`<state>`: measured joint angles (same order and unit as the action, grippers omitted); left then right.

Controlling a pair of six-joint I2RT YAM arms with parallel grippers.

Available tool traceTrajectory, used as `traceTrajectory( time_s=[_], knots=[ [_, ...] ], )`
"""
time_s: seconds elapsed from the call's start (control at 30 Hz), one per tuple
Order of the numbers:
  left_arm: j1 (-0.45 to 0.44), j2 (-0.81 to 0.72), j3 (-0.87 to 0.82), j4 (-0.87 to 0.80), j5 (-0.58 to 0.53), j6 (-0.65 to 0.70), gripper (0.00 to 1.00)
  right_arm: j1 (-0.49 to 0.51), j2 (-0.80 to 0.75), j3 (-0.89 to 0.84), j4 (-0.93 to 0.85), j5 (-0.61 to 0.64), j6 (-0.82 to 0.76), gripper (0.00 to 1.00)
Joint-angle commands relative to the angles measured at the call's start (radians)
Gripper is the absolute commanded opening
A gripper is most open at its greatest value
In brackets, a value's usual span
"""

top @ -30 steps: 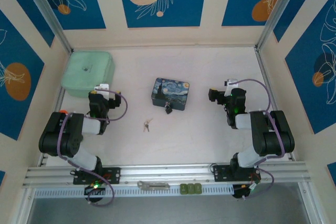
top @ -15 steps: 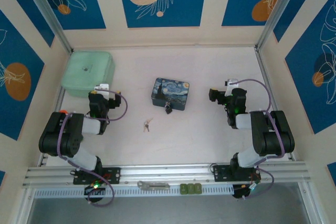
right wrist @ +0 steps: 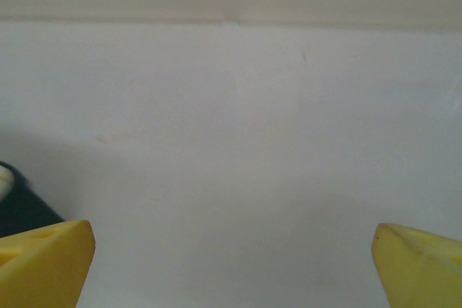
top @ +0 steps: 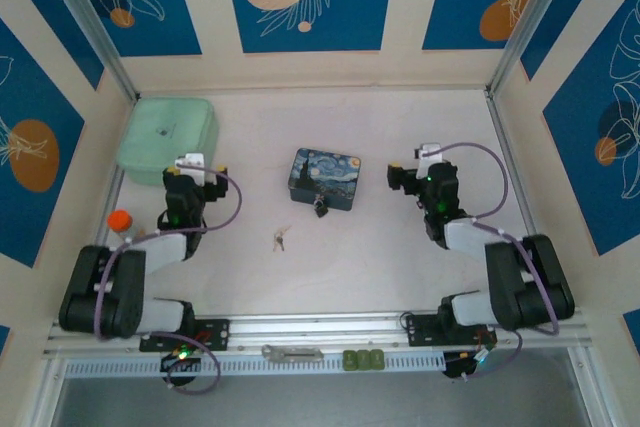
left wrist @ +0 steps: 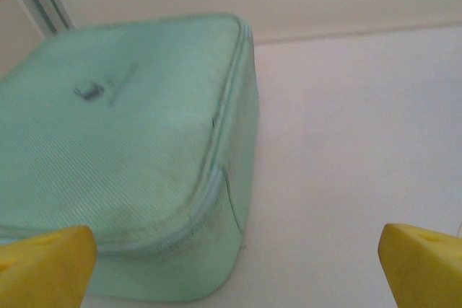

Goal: Unlock a padlock with a key

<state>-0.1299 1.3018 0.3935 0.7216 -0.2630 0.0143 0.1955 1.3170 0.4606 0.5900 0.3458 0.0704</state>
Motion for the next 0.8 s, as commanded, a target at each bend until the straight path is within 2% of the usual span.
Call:
traceTrajectory(
  time_s=[0.0,0.17,0.3,0.4,0.5,0.6,0.77],
  knots=[
    [-0.013,-0.12,0.117,-0.295,-0.113,-0.127,0.99,0.074,-0.102,0.091,-0.239,0.109,0.051,0.97],
    [-0.013,-0.216,0.252,-0.699,0.014,-0.311,0.96,0.239,-0.154,0.191,-0.502,0.122,0.184,0.97],
    [-0.021,-0.239,0.32,-1.01,0.166,-0.438,0.89,0.37,-0.139,0.274,-0.676,0.083,0.298,0.99],
    [-0.056,-0.24,0.335,-1.202,0.242,-0.513,0.88,0.472,-0.105,0.334,-0.795,0.083,0.382,0.99],
    [-0.142,-0.244,0.323,-1.301,0.264,-0.548,0.86,0.556,-0.053,0.389,-0.875,0.047,0.473,0.99],
    [-0.25,-0.235,0.296,-1.275,0.283,-0.577,0.83,0.614,0.009,0.432,-0.918,0.021,0.546,1.0],
    [-0.404,-0.073,0.352,-1.222,0.349,-0.492,0.77,0.594,0.073,0.445,-0.949,0.005,0.624,0.99]
  ],
)
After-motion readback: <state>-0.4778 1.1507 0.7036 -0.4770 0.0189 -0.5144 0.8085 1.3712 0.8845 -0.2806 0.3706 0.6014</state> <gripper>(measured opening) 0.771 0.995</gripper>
